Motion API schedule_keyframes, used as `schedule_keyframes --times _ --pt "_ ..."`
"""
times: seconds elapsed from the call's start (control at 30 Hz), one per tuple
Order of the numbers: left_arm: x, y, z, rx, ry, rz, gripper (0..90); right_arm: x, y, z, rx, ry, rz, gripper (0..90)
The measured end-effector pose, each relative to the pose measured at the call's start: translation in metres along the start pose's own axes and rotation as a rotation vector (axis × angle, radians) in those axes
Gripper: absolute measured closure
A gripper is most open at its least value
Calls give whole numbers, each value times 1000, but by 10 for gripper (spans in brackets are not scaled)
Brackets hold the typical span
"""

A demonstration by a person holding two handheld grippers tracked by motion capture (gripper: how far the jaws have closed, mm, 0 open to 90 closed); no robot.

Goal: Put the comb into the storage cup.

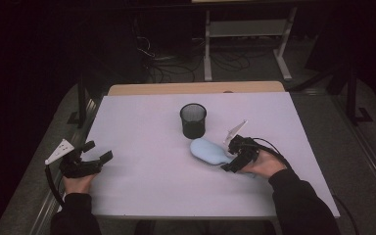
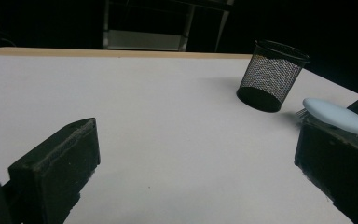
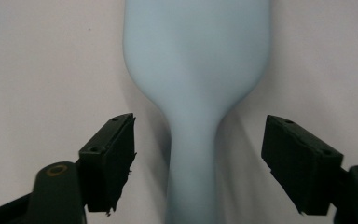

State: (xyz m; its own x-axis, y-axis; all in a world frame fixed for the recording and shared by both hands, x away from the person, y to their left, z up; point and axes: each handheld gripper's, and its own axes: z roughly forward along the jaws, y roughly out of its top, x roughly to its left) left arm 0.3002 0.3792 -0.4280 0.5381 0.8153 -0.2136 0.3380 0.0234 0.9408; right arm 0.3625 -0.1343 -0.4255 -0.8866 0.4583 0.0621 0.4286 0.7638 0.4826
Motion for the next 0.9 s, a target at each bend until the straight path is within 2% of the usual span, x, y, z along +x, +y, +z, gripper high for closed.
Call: schedule_keyframes --times 0.13,0.2,0.27,0.33,0.37,0.47,0.67,0.9 --pt "0 0 0 -2 1 -1 0 0 0 0 8 -8 -2 349" --pt "0 0 0 -2 1 -1 0 0 1 0 8 -3 7 438" --pt "0 0 0 -1 1 -1 0 -1 1 0 13 -9 10 466" --pt "0 0 0 -2 1 1 0 0 1 2 15 2 14 553" --pt "0 0 0 -2 1 2 0 0 1 2 15 2 14 553" --pt "0 0 0 -3 3 -2 0 1 3 3 21 17 15 632" --pt "0 0 -1 -10 5 1 0 2 3 4 36 16 22 668" --pt "0 0 0 -6 4 3 0 0 1 2 10 16 23 678"
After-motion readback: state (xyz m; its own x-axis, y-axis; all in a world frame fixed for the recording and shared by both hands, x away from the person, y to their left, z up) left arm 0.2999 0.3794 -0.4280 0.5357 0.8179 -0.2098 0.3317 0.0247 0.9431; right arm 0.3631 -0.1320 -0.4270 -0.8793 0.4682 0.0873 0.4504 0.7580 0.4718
